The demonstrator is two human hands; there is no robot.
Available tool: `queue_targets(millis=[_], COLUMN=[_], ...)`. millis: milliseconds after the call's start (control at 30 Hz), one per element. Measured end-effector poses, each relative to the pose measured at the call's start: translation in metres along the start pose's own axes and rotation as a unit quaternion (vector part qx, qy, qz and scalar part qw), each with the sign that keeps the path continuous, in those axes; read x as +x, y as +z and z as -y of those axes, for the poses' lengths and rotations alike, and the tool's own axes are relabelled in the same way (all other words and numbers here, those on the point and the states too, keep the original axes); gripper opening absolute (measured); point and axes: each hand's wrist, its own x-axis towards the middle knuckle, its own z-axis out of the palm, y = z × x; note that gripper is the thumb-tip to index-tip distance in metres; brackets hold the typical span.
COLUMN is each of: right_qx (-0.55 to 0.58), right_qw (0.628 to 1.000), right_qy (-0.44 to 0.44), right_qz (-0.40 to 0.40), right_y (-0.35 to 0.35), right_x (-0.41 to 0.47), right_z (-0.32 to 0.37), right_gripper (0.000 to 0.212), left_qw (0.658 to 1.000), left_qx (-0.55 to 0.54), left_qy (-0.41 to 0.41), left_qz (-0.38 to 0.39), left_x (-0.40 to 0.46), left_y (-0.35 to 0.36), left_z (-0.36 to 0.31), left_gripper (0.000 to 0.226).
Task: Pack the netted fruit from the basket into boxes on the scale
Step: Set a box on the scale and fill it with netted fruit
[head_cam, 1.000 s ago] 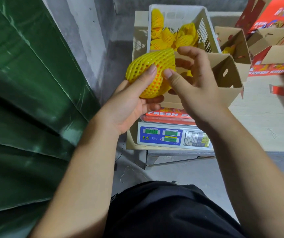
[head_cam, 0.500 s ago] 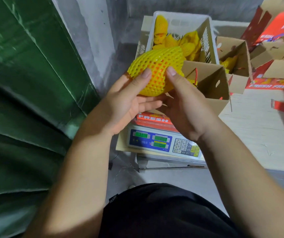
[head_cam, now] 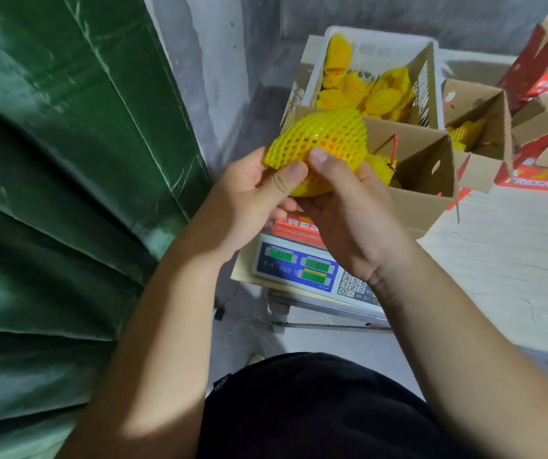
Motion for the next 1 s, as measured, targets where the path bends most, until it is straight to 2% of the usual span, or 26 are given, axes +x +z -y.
queue_targets(millis=[67,133,167,200,233,300,333,367,400,433,500,567,667,800,900,1000], right_qx=[-0.016,-0.169,-0.291,-0.426,-0.567,-0.762,-0.797,-0.791,-0.766,-0.751,-0.762,-0.777,-0.737,-0.665,-0.661,-0.619], right_qw=[0.997,0.966,0.927,0.868,0.787,0.63,0.586,0.578,0.592,0.605,0.608,0.613,0.674,0.745,0.741,0.767], right_qy=[-0.042,-0.111,-0.141,-0.146,-0.115,0.03,0.118,0.198,0.25,0.264,0.22,0.14,0.043,-0.035,-0.104,-0.149], right_qz=[-0.064,-0.16,-0.192,-0.21,-0.214,-0.147,-0.09,-0.039,-0.009,0.005,0.003,-0.02,-0.042,-0.037,-0.056,-0.079], right_y=[-0.012,-0.038,-0.056,-0.074,-0.093,-0.121,-0.126,-0.125,-0.121,-0.117,-0.107,-0.098,-0.076,-0.041,-0.023,-0.013], right_x=[0.009,0.022,0.029,0.037,0.045,0.061,0.065,0.065,0.063,0.061,0.051,0.04,0.022,0.006,0.001,0.001], right_z=[0.007,0.027,0.039,0.05,0.06,0.07,0.071,0.071,0.07,0.067,0.06,0.054,0.038,0.012,-0.004,-0.014], right_gripper=[0.046,0.062,0.068,0.074,0.079,0.082,0.079,0.078,0.084,0.093,0.096,0.081,0.058,0.051,0.041,0.029], left_qw=[0.999,0.999,0.998,0.998,0.998,0.997,0.996,0.996,0.996,0.996,0.996,0.996,0.996,0.995,0.993,0.989], left_qx=[0.041,0.036,0.03,0.026,0.028,0.032,0.032,0.033,0.037,0.039,0.043,0.047,0.056,0.074,0.082,0.088], left_qy=[0.01,0.002,-0.005,-0.013,-0.02,-0.031,-0.036,-0.042,-0.048,-0.054,-0.059,-0.06,-0.064,-0.067,-0.07,-0.071], left_qz=[-0.005,-0.038,-0.051,-0.057,-0.06,-0.066,-0.069,-0.07,-0.066,-0.06,-0.049,-0.041,-0.027,0.002,0.043,0.092], left_x=[-0.001,-0.002,-0.002,-0.002,-0.001,0.001,0.003,0.005,0.007,0.01,0.014,0.017,0.019,0.021,0.022,0.019], left_y=[0.001,-0.001,-0.003,-0.004,-0.005,-0.007,-0.008,-0.008,-0.009,-0.009,-0.012,-0.015,-0.016,-0.021,-0.028,-0.037], left_z=[0.003,0.006,0.009,0.009,0.01,0.012,0.013,0.014,0.015,0.015,0.016,0.017,0.016,0.011,0.011,0.011], left_gripper=[0.036,0.046,0.044,0.04,0.036,0.032,0.032,0.033,0.034,0.034,0.034,0.033,0.034,0.032,0.03,0.031])
